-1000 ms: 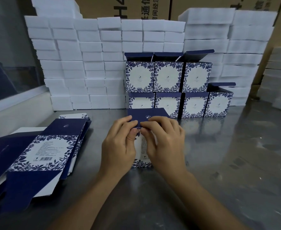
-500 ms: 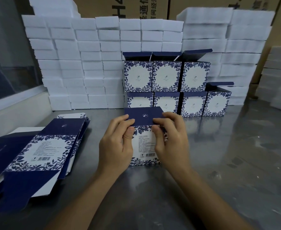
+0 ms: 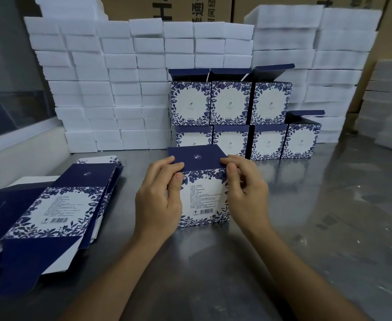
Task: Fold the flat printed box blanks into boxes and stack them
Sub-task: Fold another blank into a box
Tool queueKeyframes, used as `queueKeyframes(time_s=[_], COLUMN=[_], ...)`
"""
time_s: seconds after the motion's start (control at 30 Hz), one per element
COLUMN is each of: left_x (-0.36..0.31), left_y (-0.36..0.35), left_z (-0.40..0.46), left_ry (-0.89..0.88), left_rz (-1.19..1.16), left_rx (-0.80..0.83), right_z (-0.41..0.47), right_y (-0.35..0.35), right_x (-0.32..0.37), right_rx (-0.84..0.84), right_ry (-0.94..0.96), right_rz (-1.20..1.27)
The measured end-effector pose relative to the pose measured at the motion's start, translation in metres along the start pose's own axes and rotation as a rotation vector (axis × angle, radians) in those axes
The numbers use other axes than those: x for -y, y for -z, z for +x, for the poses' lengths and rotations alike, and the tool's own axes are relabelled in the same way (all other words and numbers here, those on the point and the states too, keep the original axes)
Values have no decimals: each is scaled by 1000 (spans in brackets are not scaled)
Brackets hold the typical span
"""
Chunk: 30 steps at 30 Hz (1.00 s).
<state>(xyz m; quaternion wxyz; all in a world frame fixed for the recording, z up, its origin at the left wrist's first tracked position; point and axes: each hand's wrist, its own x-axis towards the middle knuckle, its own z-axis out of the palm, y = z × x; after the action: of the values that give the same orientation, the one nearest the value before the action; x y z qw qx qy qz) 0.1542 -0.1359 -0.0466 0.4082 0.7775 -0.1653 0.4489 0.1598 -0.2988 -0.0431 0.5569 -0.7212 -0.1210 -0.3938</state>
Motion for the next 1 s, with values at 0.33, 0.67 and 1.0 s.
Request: queueKeyframes(time_s=[0.33,0.67,1.0], left_x=[8,1,8], left_y=[4,-9,4], left_z=[1,-8,3], left_ry=[41,74,72], left_rz=[3,26,-29], left_rx=[-40,208,49], right_z=[5,-7,-3], right_y=[7,0,1], right_x=[-14,-21,-19], right_rx=[128,293,175], right_ry=[-414,-334,-346], right_rz=[299,174,285])
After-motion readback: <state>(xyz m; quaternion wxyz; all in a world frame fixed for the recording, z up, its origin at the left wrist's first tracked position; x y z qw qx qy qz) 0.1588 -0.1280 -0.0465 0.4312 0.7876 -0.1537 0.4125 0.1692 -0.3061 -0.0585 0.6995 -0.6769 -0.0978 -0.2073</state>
